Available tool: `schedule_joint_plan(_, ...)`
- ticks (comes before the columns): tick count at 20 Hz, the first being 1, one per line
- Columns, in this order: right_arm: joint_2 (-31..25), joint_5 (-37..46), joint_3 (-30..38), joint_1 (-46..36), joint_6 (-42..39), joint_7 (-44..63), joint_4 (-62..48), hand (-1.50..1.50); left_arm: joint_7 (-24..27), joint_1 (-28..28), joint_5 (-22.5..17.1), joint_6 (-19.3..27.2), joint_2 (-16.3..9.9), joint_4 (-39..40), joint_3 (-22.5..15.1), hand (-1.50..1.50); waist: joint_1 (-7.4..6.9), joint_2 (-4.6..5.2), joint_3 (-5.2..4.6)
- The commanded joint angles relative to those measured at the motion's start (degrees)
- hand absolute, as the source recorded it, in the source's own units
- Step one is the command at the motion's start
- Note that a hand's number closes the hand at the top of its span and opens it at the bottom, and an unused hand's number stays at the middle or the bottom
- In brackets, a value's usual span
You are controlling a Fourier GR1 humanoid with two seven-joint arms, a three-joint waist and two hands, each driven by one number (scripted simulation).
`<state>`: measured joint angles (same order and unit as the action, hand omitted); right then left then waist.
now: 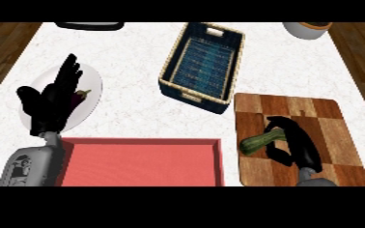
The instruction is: Pick the squash from the cutting board and place it in the basket
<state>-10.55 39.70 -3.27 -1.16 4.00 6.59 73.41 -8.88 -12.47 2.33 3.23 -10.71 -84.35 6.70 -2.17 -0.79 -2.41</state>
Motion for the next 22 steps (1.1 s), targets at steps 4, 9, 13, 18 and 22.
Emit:
schedule_joint_plan(4,10.25,4.84,-25.23,-7.45,-0.77,5.35,-0.98,1.50,-0.27,-2.80,0.29,-1.68,1.31,0.45,-3.09,0.00,-7.12,1.92,2.50)
schedule_joint_plan(9,10.43,-6.45,-37.48,-9.61,11.09,11.94,1.51,1.50,-0.94,-3.77,0.29,-1.21,1.06,1.33,-2.39,0.00,-5.91,1.76,2.83)
schedule_joint_plan(13,10.50,-11.95,-46.30,-11.10,24.20,11.93,6.46,1.50,-1.14,-4.54,0.69,-0.05,1.40,1.81,-2.00,0.00,-4.33,1.40,2.79)
schedule_joint_plan(18,10.54,-14.83,-55.12,-16.27,39.46,16.66,13.08,1.50,-0.86,-3.34,0.68,0.10,1.48,2.45,-1.74,0.00,-2.91,0.89,2.52)
schedule_joint_plan(22,10.54,-11.42,-57.38,-28.47,45.29,28.40,12.46,1.50,0.14,-2.92,1.33,0.79,1.15,3.71,-1.10,0.00,-1.64,0.60,2.27)
